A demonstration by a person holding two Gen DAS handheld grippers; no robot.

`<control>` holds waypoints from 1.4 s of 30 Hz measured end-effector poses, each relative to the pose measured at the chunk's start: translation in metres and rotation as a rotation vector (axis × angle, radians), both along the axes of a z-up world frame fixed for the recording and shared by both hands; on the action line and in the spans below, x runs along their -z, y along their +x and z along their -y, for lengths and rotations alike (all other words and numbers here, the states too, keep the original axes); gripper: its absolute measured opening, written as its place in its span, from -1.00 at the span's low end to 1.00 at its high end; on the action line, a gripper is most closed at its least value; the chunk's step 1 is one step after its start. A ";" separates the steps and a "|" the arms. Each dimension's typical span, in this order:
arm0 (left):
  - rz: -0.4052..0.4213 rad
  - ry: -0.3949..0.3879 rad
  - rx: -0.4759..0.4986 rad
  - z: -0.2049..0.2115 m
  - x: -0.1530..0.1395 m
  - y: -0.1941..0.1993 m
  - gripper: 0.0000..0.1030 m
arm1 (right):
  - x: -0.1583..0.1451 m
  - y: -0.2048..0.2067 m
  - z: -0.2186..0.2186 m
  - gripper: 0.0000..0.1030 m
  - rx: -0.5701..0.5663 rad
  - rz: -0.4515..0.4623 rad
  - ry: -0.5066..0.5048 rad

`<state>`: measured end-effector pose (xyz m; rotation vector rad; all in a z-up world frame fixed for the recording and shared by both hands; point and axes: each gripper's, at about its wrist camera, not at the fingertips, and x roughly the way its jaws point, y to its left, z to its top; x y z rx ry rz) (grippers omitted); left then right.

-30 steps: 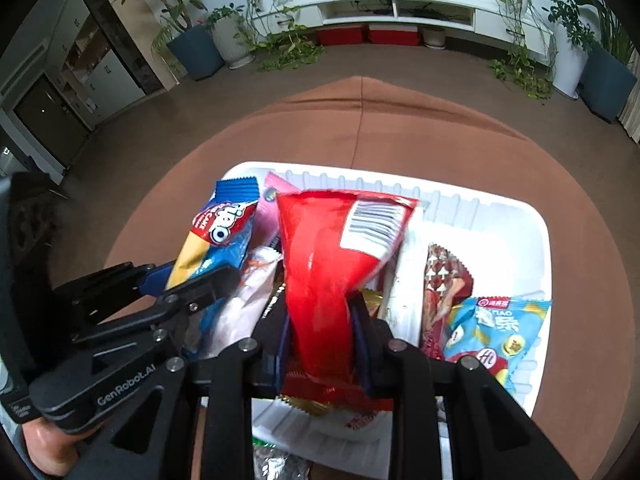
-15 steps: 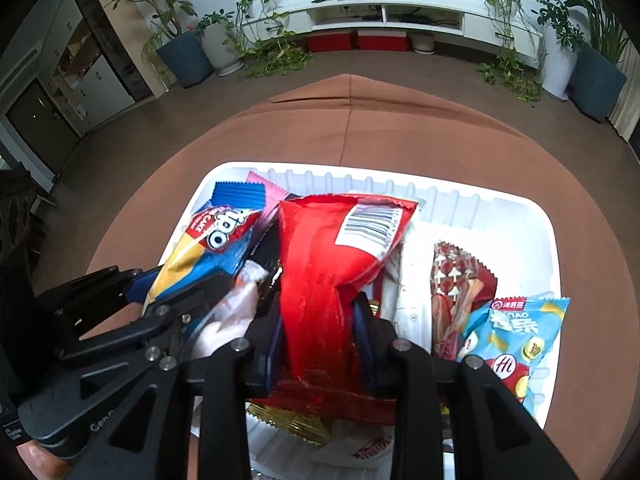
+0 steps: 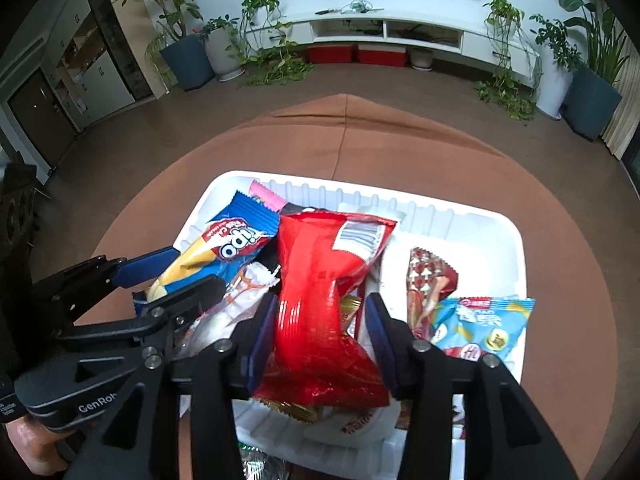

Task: Organize snacks
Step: 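Open both tools over the tray and withdraw them, then grasp the green-edged seed packet with the left tool while the right tool grasps the orange bar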

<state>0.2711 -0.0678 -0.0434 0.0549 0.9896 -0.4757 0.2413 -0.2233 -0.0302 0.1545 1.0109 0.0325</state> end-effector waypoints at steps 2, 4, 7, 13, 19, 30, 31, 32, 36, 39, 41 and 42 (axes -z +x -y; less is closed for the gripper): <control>0.007 -0.011 -0.010 -0.005 -0.004 -0.003 0.32 | -0.006 -0.006 0.004 0.32 0.017 0.028 0.006; 0.011 -0.024 -0.020 -0.010 -0.010 -0.007 0.53 | -0.013 -0.012 0.008 0.46 0.039 0.055 0.007; 0.027 -0.040 -0.024 -0.016 -0.021 -0.017 0.76 | -0.024 -0.023 0.012 0.56 0.053 0.091 0.018; 0.064 -0.055 -0.039 -0.027 -0.043 -0.044 1.00 | -0.036 -0.050 0.020 0.68 0.090 0.149 0.049; 0.099 -0.031 -0.053 -0.039 -0.056 -0.086 1.00 | -0.040 -0.082 0.019 0.69 0.086 0.186 0.091; 0.189 0.049 -0.088 -0.056 -0.064 -0.184 1.00 | -0.034 -0.163 0.018 0.71 0.122 0.226 0.179; 0.198 0.066 -0.093 -0.056 -0.064 -0.191 1.00 | -0.033 -0.170 0.017 0.71 0.129 0.228 0.180; 0.203 0.079 -0.097 -0.057 -0.064 -0.197 1.00 | -0.031 -0.176 0.017 0.71 0.136 0.231 0.178; 0.209 0.081 -0.132 -0.066 -0.070 -0.217 1.00 | -0.030 -0.199 0.016 0.72 0.155 0.236 0.183; 0.213 0.096 -0.154 -0.069 -0.071 -0.224 1.00 | -0.033 -0.211 0.014 0.72 0.161 0.248 0.170; 0.215 0.111 -0.161 -0.069 -0.071 -0.228 1.00 | -0.034 -0.218 0.012 0.73 0.161 0.253 0.160; 0.217 0.117 -0.164 -0.069 -0.071 -0.231 1.00 | -0.035 -0.221 0.011 0.73 0.162 0.257 0.155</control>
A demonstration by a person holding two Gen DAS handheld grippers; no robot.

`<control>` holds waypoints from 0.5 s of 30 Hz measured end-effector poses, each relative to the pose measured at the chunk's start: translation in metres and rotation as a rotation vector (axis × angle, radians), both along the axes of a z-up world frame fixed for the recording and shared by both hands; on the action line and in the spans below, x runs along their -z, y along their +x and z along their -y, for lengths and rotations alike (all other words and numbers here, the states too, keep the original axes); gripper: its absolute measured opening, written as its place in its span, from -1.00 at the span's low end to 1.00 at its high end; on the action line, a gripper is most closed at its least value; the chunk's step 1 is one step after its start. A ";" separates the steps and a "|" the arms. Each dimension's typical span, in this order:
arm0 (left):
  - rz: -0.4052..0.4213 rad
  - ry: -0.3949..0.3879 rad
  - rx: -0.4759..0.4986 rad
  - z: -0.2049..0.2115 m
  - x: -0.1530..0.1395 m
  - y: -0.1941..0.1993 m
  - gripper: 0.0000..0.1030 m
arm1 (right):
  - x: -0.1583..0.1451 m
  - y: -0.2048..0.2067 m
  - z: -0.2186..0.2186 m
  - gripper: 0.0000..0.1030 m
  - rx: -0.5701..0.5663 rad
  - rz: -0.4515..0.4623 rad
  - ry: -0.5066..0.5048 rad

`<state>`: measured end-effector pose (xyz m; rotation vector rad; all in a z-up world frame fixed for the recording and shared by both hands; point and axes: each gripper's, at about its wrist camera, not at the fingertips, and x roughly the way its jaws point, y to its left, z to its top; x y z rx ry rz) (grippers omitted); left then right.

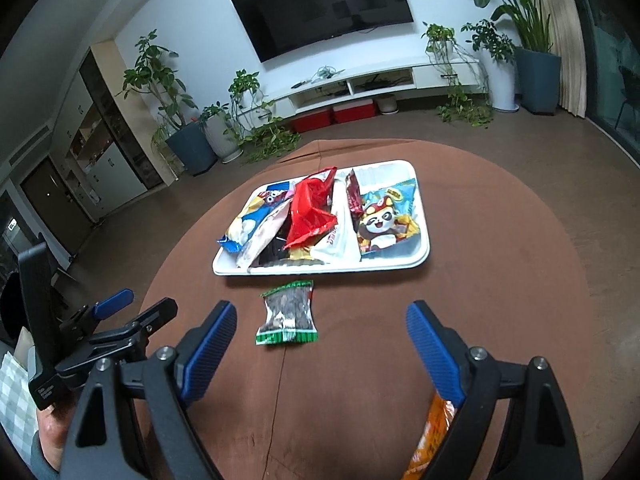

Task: Organize snacks
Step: 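Grasp the green-edged seed packet with the left tool while the right tool grasps the orange bar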

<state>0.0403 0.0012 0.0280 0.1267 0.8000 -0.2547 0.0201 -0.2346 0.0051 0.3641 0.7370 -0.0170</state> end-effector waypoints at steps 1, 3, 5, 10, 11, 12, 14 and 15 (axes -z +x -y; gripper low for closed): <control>0.003 0.003 -0.004 0.000 -0.001 -0.002 1.00 | 0.000 -0.003 0.000 0.73 0.004 0.002 -0.004; 0.006 0.001 -0.007 -0.001 -0.002 -0.006 1.00 | 0.000 -0.009 0.001 0.73 0.012 0.003 -0.003; 0.006 0.000 -0.005 0.000 -0.003 -0.009 1.00 | 0.000 -0.014 0.002 0.73 0.020 0.003 -0.003; 0.006 0.010 -0.007 0.003 -0.003 -0.014 1.00 | 0.001 -0.022 0.007 0.73 0.040 -0.009 -0.031; 0.004 0.008 -0.004 0.004 -0.003 -0.014 1.00 | 0.001 -0.023 0.008 0.73 0.044 -0.014 -0.039; 0.004 0.008 -0.002 0.005 -0.002 -0.014 1.00 | 0.002 -0.024 0.008 0.73 0.045 -0.017 -0.047; 0.001 0.017 0.003 0.009 -0.001 -0.015 1.00 | 0.003 -0.026 0.010 0.73 0.052 -0.022 -0.059; 0.000 0.020 0.005 0.010 -0.001 -0.015 1.00 | 0.004 -0.027 0.011 0.73 0.057 -0.029 -0.061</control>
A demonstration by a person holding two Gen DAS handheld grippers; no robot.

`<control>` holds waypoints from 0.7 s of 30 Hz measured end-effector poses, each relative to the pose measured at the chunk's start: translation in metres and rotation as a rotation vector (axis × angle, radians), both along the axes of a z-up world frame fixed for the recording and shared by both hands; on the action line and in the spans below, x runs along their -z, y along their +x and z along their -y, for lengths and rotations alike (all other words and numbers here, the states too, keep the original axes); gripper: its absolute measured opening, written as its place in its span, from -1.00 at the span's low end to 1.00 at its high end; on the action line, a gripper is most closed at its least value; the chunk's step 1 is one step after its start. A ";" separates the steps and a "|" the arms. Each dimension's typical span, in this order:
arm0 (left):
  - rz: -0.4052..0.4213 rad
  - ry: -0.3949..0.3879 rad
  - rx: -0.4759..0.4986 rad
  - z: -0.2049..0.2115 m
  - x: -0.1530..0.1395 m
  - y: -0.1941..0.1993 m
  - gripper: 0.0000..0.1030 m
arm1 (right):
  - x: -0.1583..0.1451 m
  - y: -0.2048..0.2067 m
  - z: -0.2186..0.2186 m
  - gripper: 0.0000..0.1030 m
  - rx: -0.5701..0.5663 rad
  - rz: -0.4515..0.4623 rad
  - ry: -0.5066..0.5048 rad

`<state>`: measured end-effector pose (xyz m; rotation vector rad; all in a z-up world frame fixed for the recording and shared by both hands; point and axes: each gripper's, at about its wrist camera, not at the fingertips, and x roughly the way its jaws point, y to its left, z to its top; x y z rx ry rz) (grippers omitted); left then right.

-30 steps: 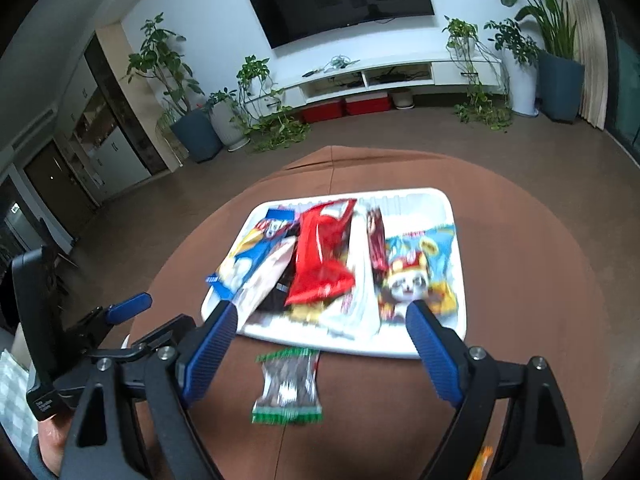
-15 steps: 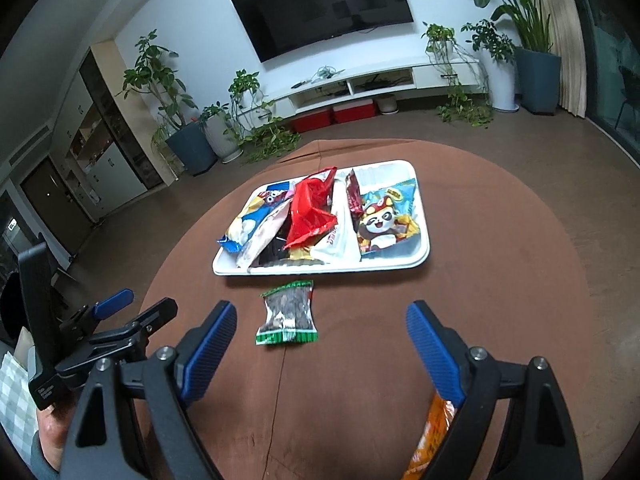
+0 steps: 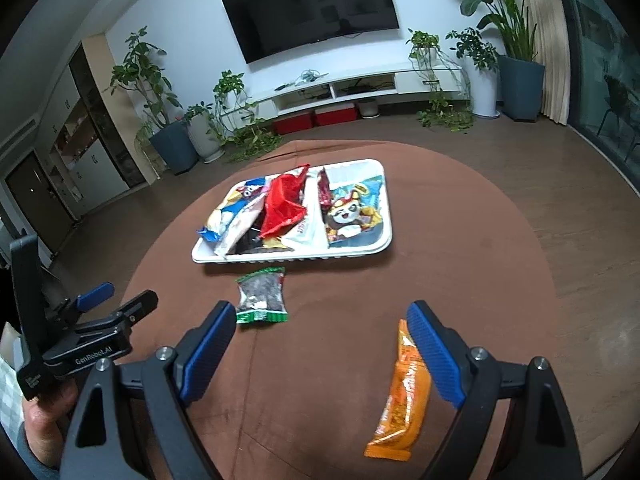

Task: Organize snacks
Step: 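Grasp the green-edged seed packet with the left tool while the right tool grasps the orange bar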

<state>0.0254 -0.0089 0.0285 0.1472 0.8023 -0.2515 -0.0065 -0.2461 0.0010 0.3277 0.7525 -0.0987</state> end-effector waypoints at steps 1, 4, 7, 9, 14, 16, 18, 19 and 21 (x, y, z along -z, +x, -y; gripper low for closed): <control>-0.001 0.004 0.002 0.002 0.001 0.000 1.00 | 0.001 -0.001 0.001 0.73 0.006 -0.008 -0.002; -0.005 0.021 0.006 0.007 0.004 0.001 1.00 | 0.006 -0.004 0.004 0.73 0.020 -0.025 -0.015; -0.007 0.036 0.007 0.011 0.007 0.001 1.00 | 0.011 -0.006 0.007 0.73 0.040 -0.051 -0.028; -0.011 0.045 0.005 0.014 0.011 0.003 1.00 | 0.016 -0.008 0.011 0.73 0.054 -0.075 -0.017; -0.058 0.098 -0.008 0.026 0.026 0.014 1.00 | 0.027 -0.014 0.022 0.73 0.099 -0.104 0.020; -0.082 0.127 -0.004 0.034 0.035 0.020 1.00 | 0.032 -0.016 0.026 0.73 0.112 -0.116 0.036; -0.103 0.158 -0.006 0.044 0.045 0.029 1.00 | 0.037 -0.018 0.028 0.73 0.114 -0.128 0.048; -0.127 0.173 -0.006 0.050 0.053 0.035 1.00 | 0.038 -0.018 0.028 0.73 0.113 -0.134 0.051; -0.161 0.190 -0.007 0.060 0.064 0.044 1.00 | 0.042 -0.020 0.026 0.73 0.108 -0.140 0.067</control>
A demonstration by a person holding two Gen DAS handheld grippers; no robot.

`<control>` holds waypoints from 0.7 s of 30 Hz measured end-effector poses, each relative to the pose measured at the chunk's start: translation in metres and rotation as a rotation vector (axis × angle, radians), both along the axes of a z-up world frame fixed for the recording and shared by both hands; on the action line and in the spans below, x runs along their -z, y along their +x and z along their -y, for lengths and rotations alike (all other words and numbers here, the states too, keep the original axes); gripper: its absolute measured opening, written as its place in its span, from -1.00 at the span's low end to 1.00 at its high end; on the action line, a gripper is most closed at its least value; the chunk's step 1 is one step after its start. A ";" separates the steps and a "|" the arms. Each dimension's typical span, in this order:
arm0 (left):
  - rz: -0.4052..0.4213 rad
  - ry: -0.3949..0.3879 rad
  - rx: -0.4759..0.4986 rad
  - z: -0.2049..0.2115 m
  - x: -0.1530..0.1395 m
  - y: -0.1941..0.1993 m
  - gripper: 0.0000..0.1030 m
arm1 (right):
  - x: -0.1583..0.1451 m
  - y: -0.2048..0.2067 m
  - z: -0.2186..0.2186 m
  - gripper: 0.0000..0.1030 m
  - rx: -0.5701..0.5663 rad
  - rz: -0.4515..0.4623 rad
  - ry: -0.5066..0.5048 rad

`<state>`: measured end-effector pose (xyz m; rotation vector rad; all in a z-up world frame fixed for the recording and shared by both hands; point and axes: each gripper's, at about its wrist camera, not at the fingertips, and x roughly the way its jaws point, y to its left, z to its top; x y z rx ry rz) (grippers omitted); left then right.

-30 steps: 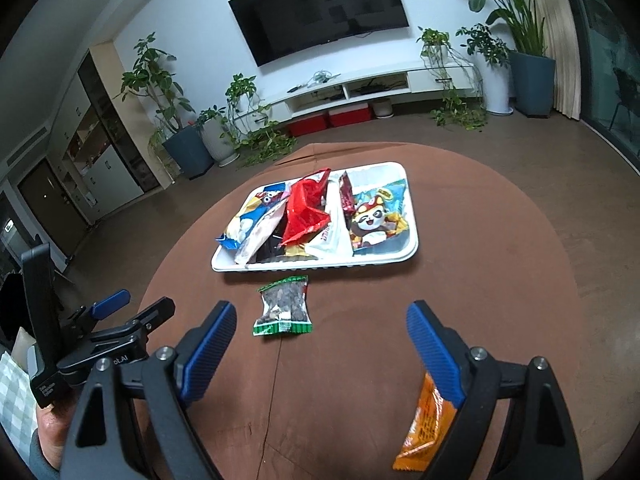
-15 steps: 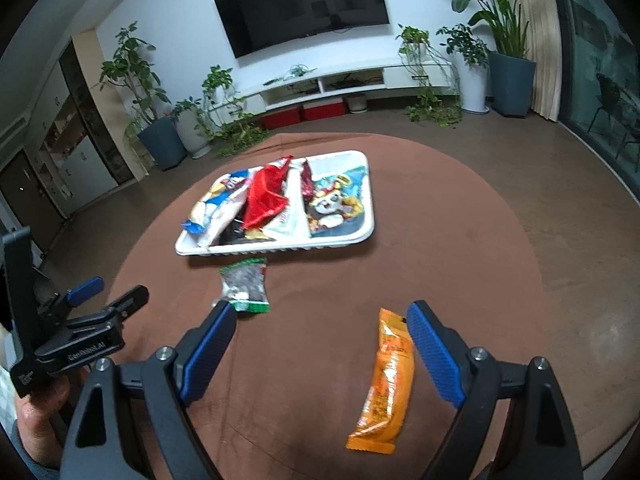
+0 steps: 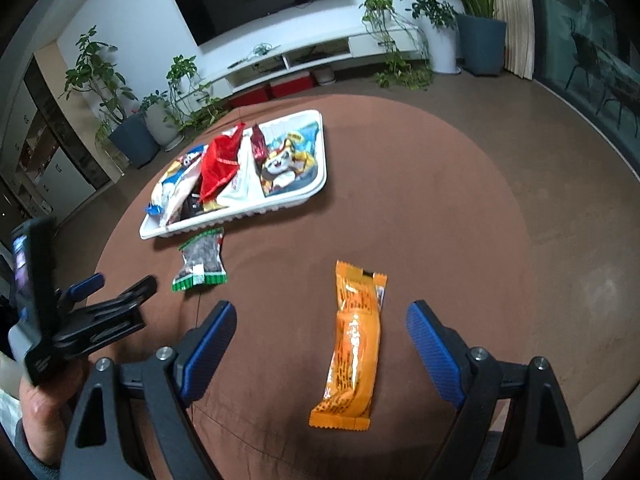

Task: Organize snacks
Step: 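Grasp the green-edged seed packet with the left tool while the right tool grasps the orange bar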

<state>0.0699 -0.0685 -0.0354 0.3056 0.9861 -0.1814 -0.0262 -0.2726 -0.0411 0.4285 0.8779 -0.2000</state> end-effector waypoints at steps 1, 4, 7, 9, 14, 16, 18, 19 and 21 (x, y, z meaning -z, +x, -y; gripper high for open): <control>-0.015 0.003 0.002 0.004 0.005 0.004 1.00 | 0.001 -0.001 -0.001 0.73 -0.005 0.000 0.005; -0.045 0.001 -0.005 0.015 0.013 0.018 1.00 | 0.003 -0.002 -0.003 0.73 -0.014 0.001 0.014; -0.060 -0.021 -0.022 0.025 0.013 0.030 0.99 | 0.003 -0.004 -0.001 0.73 -0.011 0.010 0.026; -0.030 -0.031 -0.018 0.032 0.004 0.033 0.99 | 0.001 -0.005 0.001 0.73 -0.010 0.019 0.035; -0.035 -0.043 -0.011 0.051 0.002 0.046 0.99 | 0.005 -0.006 0.002 0.73 -0.010 0.018 0.041; -0.053 -0.034 -0.002 0.060 0.004 0.053 0.99 | 0.008 -0.004 0.002 0.73 -0.014 0.010 0.043; -0.067 -0.011 0.002 0.071 0.010 0.067 0.99 | 0.011 -0.003 0.001 0.73 -0.019 -0.003 0.046; -0.075 -0.002 -0.001 0.074 0.013 0.072 0.99 | 0.012 -0.002 0.001 0.73 -0.021 -0.010 0.047; -0.113 0.015 -0.010 0.079 0.024 0.086 0.99 | 0.014 -0.003 0.002 0.73 -0.022 -0.020 0.040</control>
